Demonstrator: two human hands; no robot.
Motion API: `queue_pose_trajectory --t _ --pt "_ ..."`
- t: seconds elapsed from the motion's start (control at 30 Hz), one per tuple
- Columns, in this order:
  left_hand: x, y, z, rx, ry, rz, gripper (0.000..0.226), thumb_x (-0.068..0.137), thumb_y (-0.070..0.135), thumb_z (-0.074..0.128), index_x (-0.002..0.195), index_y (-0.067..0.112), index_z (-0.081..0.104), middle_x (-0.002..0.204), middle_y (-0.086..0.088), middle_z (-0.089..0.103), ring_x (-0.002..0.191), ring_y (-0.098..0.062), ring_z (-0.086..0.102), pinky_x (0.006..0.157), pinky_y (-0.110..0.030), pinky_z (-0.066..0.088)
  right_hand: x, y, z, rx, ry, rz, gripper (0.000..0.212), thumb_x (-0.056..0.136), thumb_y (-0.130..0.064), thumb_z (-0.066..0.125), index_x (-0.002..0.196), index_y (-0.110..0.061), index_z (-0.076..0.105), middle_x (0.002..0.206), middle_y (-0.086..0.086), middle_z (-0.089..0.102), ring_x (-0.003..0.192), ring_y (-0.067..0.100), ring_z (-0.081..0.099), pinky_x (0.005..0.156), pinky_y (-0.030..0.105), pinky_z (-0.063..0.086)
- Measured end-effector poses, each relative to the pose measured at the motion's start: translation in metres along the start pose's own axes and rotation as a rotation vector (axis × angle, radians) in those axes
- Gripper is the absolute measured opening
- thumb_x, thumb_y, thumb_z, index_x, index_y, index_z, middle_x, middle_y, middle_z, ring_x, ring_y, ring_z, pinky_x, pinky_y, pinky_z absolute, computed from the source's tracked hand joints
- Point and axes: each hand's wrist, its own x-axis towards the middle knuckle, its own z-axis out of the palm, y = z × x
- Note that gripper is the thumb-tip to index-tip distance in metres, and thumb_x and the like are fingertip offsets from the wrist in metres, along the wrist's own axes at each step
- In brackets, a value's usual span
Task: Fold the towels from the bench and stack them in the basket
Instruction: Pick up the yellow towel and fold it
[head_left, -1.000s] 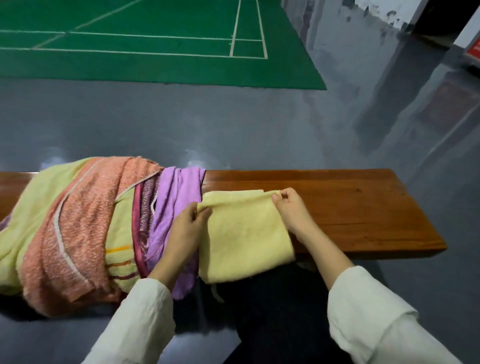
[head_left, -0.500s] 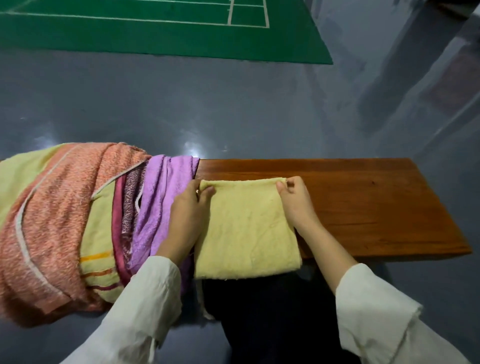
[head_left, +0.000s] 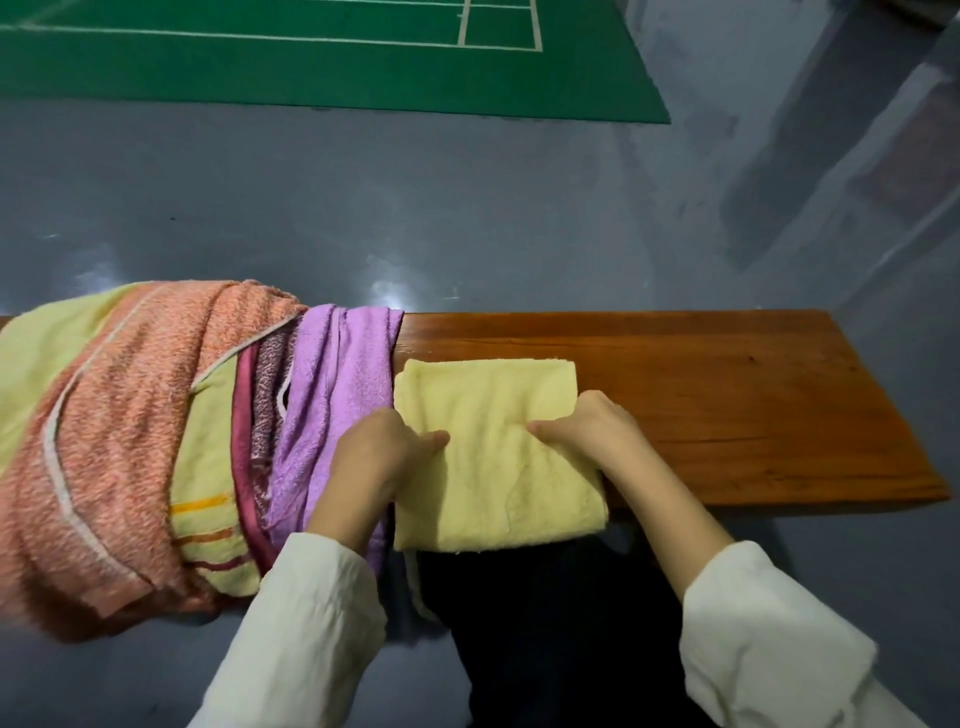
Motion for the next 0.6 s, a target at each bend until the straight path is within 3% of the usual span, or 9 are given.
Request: queue_pose_trajectory --t 0.07,0.2,0.27,0.33,0.43,0.53,0.6 --pt "-0.001 0.003 -0.001 -0.048 -0.031 0.023 0.051 0.086 0.051 0.059 0.102 0.003 0.063 0.105 -0.016 0.067 0.095 -0.032 0.063 0.074 -0.033 0.047 -0.002 0.001 0.002 0.080 -0.016 0.000 0.030 0.081 -0.044 0.068 0.080 -0.017 0.055 0.096 0.002 0.065 0.095 0.025 0.063 0.081 0.038 0.054" --pt "-0.004 0.004 0.004 -0.205 0.029 0.060 0.050 0.092 0.049 0.051 0.104 0.002 0.061 0.108 -0.017 0.065 0.100 -0.032 0.059 0.074 -0.033 0.041 -0.010 0.004 0.001 0.240 0.039 -0.061 0.023 0.085 -0.034 0.062 0.071 -0.019 0.052 0.081 -0.003 0.061 0.085 0.022 0.062 0.069 0.035 0.049" --pt "-0.005 0.003 0.008 -0.330 0.057 0.084 0.045 0.092 0.045 0.053 0.097 0.002 0.062 0.101 -0.018 0.066 0.097 -0.032 0.060 0.070 -0.032 0.038 -0.008 0.008 0.003 0.493 0.018 -0.068 0.016 0.086 -0.030 0.061 0.083 -0.015 0.061 0.085 0.000 0.066 0.083 0.022 0.065 0.074 0.038 0.054" --pt "-0.005 0.000 0.012 -0.429 0.085 0.127 0.036 0.093 0.040 0.054 0.088 0.005 0.061 0.092 -0.016 0.067 0.091 -0.032 0.062 0.065 -0.031 0.036 -0.006 0.011 0.004 0.683 -0.056 0.005 0.026 0.088 -0.030 0.062 0.102 -0.008 0.062 0.093 0.006 0.069 0.084 0.023 0.068 0.081 0.043 0.056" --pt "-0.005 -0.002 0.012 -0.519 0.106 0.225 0.026 0.095 0.034 0.054 0.083 0.012 0.058 0.078 -0.003 0.063 0.081 -0.027 0.059 0.061 -0.032 0.035 -0.007 0.014 0.004 0.740 -0.135 0.042 0.031 0.093 -0.028 0.060 0.114 -0.006 0.056 0.106 0.009 0.068 0.089 0.024 0.067 0.074 0.037 0.056" --pt "-0.010 0.004 0.006 -0.592 0.143 0.357 0.022 0.097 0.031 0.050 0.103 0.013 0.060 0.094 -0.001 0.065 0.089 -0.021 0.059 0.073 -0.032 0.041 -0.009 0.017 -0.007 0.694 0.011 -0.126 0.027 0.095 -0.028 0.057 0.115 -0.012 0.049 0.117 0.007 0.063 0.101 0.023 0.063 0.085 0.041 0.053" --pt "-0.018 0.014 -0.001 -0.626 0.175 0.437 0.019 0.098 0.031 0.048 0.108 0.017 0.057 0.101 0.002 0.063 0.092 -0.016 0.057 0.074 -0.027 0.037 -0.020 0.017 -0.019 0.694 0.109 -0.222 0.025 0.094 -0.026 0.057 0.112 -0.014 0.045 0.117 0.006 0.060 0.104 0.021 0.061 0.091 0.044 0.050"
